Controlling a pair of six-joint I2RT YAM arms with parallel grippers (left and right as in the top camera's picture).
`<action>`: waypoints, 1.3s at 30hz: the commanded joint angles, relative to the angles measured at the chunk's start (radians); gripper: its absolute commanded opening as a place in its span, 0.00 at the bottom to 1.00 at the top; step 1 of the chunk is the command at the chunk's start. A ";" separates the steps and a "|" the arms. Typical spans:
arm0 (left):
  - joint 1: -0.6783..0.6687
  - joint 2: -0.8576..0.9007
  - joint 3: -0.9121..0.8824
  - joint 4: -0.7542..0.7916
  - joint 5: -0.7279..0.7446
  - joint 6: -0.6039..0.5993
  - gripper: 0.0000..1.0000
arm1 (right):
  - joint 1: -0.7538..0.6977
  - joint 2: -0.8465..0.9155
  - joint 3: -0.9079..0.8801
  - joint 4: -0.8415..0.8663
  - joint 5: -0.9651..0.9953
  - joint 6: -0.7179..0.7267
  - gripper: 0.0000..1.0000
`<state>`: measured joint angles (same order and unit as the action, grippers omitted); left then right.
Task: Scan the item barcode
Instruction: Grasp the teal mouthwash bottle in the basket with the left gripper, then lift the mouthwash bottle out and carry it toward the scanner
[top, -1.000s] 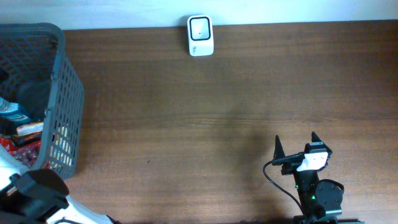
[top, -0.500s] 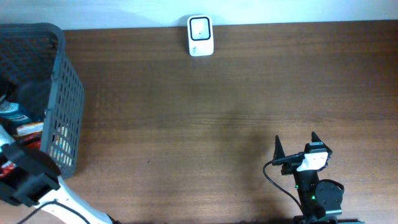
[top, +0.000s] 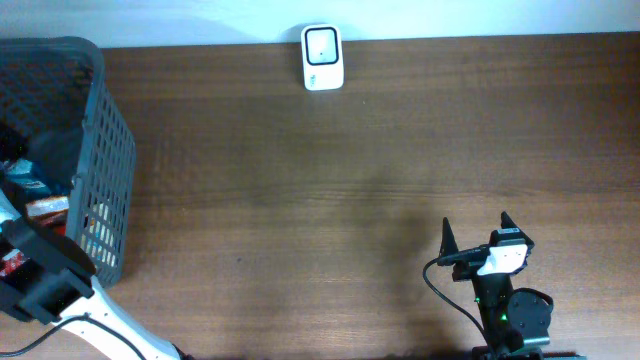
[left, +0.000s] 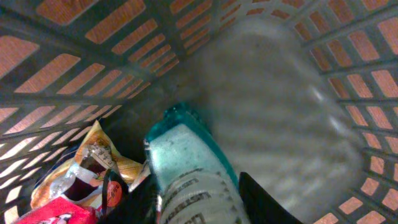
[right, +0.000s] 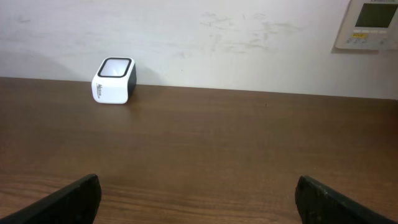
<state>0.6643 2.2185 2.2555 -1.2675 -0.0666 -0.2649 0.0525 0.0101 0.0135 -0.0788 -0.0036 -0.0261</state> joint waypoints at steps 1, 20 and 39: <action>0.005 -0.003 0.005 -0.003 0.026 0.008 0.25 | 0.006 -0.006 -0.008 -0.003 0.005 0.004 0.98; 0.003 -0.284 0.274 -0.039 0.428 0.008 0.06 | 0.006 -0.006 -0.008 -0.003 0.005 0.004 0.98; -0.593 -0.572 0.272 0.034 0.601 -0.038 0.00 | 0.006 -0.006 -0.008 -0.003 0.005 0.004 0.98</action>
<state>0.2047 1.6478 2.5057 -1.2610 0.5167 -0.2962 0.0525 0.0101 0.0135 -0.0788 -0.0040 -0.0269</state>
